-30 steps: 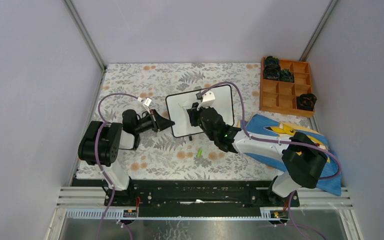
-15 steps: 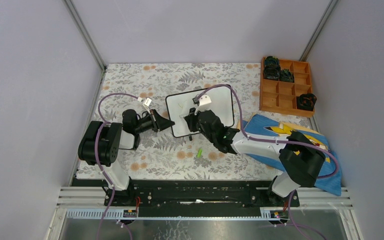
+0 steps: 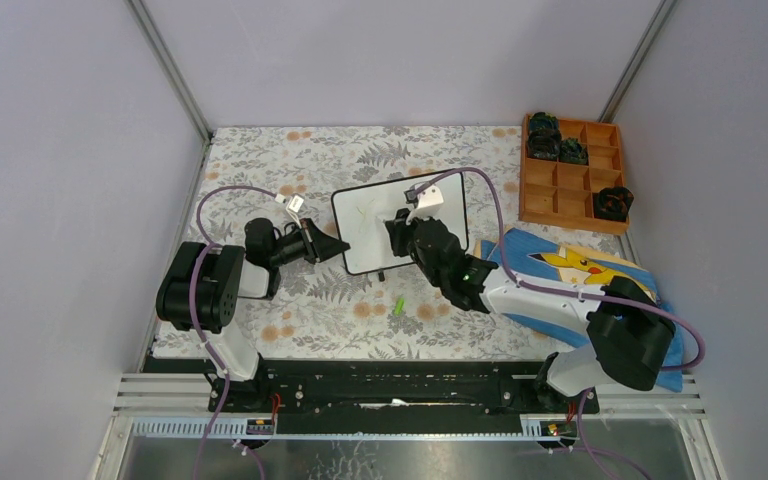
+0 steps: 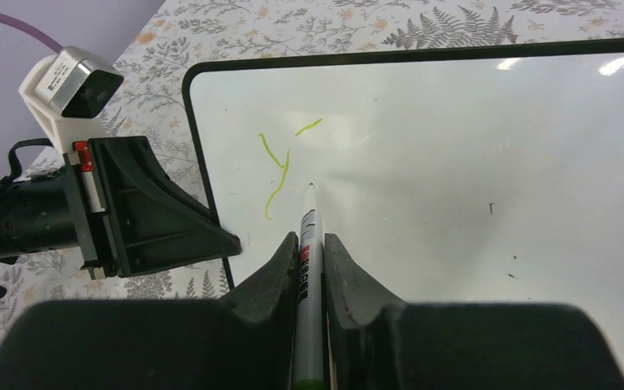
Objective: Write a sentence on the whiteboard
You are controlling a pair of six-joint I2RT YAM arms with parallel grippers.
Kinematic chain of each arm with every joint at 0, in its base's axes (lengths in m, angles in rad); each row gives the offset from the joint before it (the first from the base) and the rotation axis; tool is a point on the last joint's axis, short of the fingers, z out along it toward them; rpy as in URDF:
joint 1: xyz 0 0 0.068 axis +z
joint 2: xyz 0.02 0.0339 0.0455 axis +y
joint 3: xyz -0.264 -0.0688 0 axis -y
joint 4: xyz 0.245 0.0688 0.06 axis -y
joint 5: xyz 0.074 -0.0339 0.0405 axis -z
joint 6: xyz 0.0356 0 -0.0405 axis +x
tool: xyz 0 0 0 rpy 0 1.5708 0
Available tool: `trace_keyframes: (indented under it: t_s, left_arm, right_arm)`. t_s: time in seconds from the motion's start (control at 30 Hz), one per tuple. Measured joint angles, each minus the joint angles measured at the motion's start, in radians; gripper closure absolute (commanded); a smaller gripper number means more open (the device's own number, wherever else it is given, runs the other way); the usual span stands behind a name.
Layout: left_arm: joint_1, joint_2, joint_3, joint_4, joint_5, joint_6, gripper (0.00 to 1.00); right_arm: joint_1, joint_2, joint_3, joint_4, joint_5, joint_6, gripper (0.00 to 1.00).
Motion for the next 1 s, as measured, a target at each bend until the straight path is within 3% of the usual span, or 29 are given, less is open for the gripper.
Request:
trace_keyframes:
  t_s: [1.0]
  left_arm:
    - [-0.008, -0.007, 0.004, -0.032, 0.0, 0.018, 0.99]
  right_arm:
    - [-0.005, 0.085, 0.055, 0.007, -0.001, -0.036, 1.0]
